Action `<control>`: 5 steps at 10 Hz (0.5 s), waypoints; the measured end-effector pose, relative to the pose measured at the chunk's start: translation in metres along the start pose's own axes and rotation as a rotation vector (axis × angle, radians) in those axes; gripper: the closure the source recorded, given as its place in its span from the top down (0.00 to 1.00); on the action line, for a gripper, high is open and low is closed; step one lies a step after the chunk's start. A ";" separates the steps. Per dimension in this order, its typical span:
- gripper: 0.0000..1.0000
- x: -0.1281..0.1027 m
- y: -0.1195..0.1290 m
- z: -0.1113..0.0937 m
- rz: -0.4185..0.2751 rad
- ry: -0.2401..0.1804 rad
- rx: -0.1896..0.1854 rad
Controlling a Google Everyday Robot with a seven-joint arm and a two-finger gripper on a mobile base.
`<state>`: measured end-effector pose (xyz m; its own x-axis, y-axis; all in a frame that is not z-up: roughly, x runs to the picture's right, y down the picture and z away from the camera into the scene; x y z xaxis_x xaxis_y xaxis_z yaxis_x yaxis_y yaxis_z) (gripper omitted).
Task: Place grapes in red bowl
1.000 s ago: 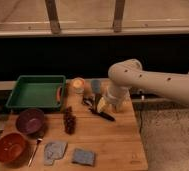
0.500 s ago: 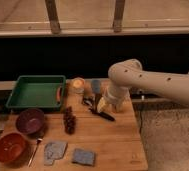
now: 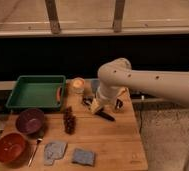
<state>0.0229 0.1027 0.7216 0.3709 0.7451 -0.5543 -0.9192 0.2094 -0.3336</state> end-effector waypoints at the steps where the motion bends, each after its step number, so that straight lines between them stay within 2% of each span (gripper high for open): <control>1: 0.62 -0.013 0.026 0.006 -0.060 0.004 0.008; 4: 0.62 -0.041 0.091 0.013 -0.213 -0.023 -0.019; 5: 0.62 -0.040 0.087 0.014 -0.211 -0.020 -0.012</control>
<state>-0.0735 0.0994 0.7255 0.5519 0.6981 -0.4561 -0.8199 0.3546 -0.4494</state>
